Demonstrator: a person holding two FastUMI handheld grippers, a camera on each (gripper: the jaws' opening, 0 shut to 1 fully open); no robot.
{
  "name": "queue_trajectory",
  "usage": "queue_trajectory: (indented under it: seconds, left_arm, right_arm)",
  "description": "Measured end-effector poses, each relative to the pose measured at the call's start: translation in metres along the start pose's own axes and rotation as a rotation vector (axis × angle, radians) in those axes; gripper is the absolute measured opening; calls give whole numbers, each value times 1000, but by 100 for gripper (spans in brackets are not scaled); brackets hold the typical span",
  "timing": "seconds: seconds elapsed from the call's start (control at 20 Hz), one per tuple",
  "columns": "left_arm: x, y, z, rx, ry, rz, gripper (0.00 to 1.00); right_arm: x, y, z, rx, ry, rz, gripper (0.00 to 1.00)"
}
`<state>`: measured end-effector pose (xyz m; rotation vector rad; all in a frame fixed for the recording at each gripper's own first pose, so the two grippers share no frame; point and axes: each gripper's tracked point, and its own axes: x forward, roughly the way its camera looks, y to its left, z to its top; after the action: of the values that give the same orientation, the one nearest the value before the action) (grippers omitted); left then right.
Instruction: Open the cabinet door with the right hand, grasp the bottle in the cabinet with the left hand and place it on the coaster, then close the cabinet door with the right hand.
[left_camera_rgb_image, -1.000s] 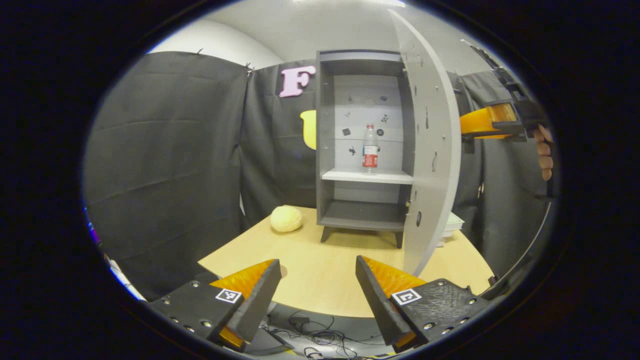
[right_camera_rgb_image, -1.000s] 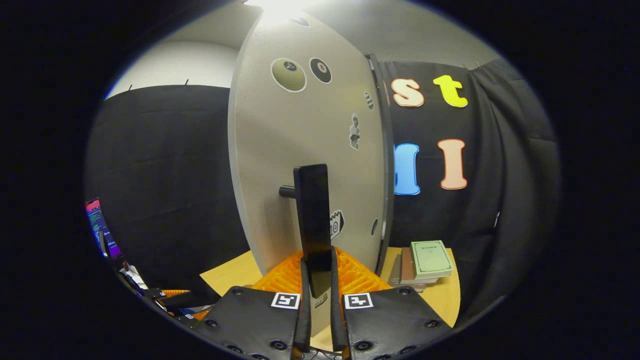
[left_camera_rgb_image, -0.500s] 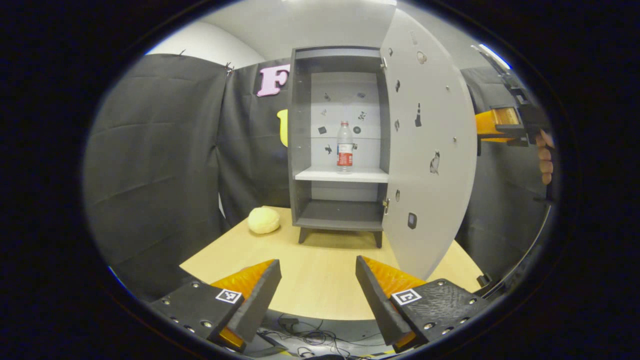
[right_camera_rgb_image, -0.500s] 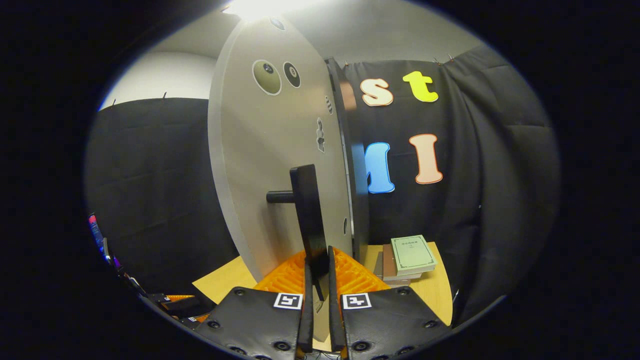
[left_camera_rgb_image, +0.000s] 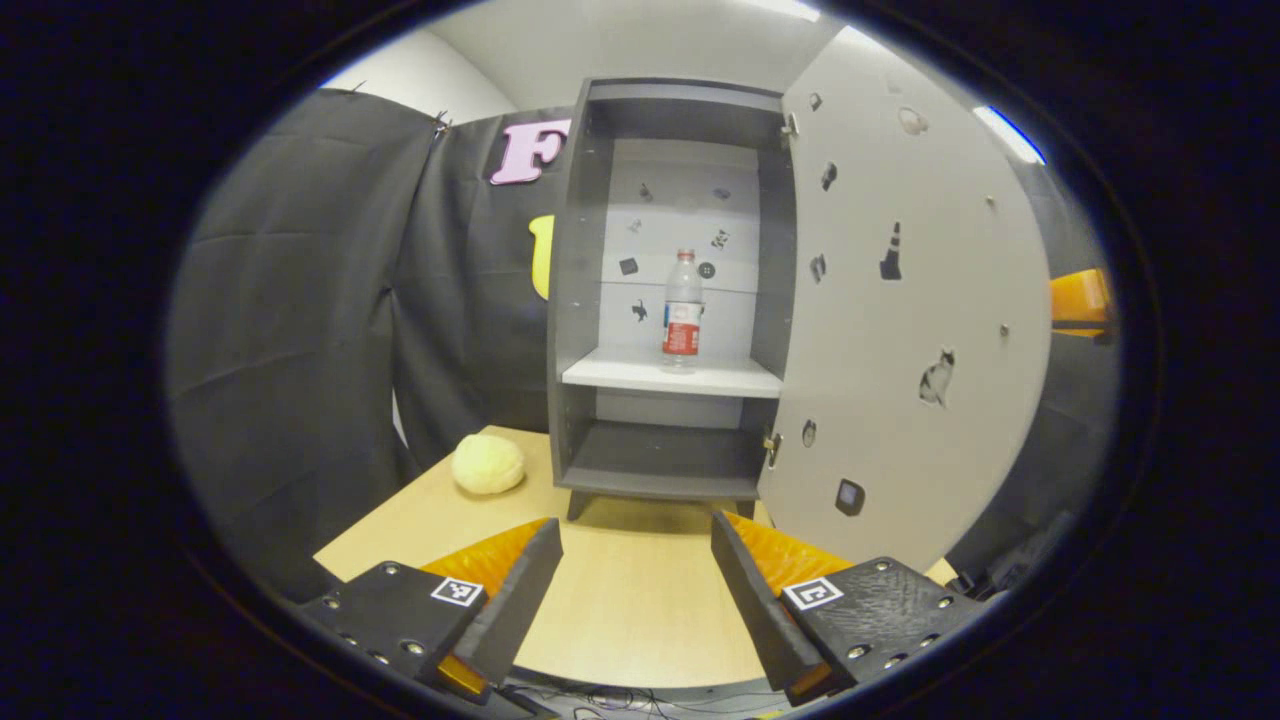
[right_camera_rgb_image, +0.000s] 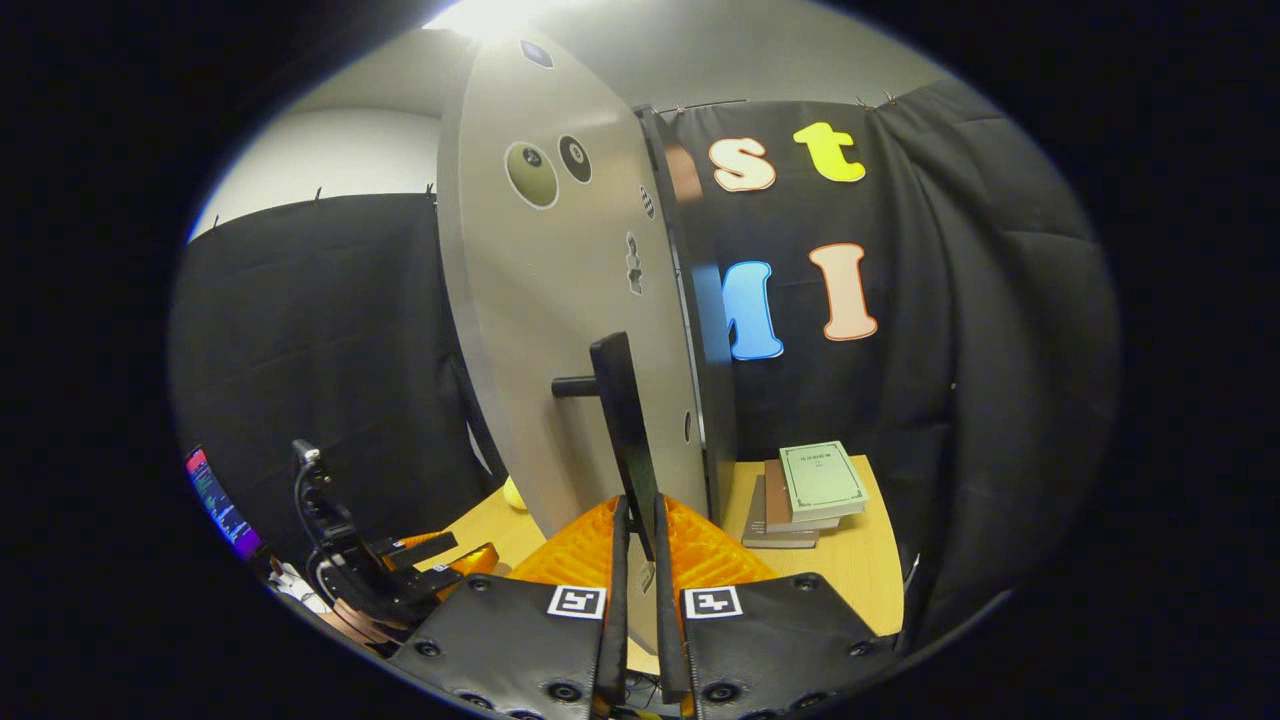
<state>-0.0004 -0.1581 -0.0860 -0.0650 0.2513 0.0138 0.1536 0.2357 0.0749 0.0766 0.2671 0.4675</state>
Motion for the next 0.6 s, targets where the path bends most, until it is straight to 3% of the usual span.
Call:
queue_trajectory:
  seconds: [0.05,0.1,0.2,0.25,0.3,0.35,0.4,0.45,0.5,0.55,0.6]
  left_arm:
    - [13,6,4,-3,-4,-12,93]
    - [26,11,6,-6,-5,-26,89]
    - [55,21,7,-11,2,-63,93]
    - [67,25,7,-7,14,-83,93]
    - [77,28,11,3,13,-99,89]
    - [86,30,18,16,1,-115,93]
    - [94,32,26,29,-14,-130,89]
    - [102,34,33,39,-29,-147,89]
    - [110,35,42,45,-43,-167,89]
    - [117,36,50,46,-50,-186,93]
    - [120,36,58,43,-54,-207,89]
  right_arm:
    - [-7,-5,6,-2,-9,-32,14]
    - [-17,-7,14,4,-21,-57,11]
    - [-31,-16,29,7,-67,-148,8]
    - [-35,-24,36,6,-88,-203,0]
    - [-37,-32,41,9,-105,-256,8]
    - [-38,-40,47,10,-128,-305,8]
    - [-38,-48,53,10,-153,-356,0]
    - [-36,-55,57,9,-172,-401,8]
    - [-33,-60,61,12,-184,-427,3]
    - [-28,-66,64,14,-190,-449,10]
    - [-24,-71,67,13,-196,-474,19]
